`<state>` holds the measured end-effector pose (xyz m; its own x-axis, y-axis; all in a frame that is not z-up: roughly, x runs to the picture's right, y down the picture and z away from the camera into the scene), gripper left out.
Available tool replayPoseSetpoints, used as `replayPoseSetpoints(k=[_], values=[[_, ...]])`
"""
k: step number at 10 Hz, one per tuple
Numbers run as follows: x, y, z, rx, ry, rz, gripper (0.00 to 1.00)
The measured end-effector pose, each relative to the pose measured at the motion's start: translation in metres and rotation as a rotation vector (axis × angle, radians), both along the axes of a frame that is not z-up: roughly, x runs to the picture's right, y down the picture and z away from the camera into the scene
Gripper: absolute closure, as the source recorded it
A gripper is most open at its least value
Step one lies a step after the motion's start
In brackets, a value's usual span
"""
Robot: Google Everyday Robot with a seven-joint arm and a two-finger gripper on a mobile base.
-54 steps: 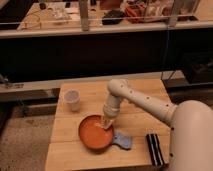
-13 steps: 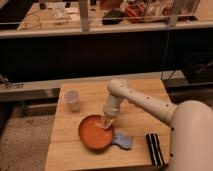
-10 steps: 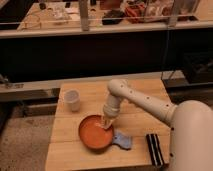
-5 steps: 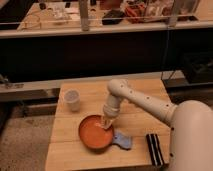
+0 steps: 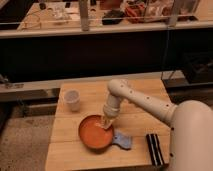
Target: Push the ceramic bowl across the table
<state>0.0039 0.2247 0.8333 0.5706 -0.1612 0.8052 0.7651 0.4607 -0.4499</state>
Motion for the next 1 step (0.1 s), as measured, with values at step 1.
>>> replayPoseSetpoints(k=[1], values=[[0.0,0.0,0.0,0.0,0.0,0.0,0.98]])
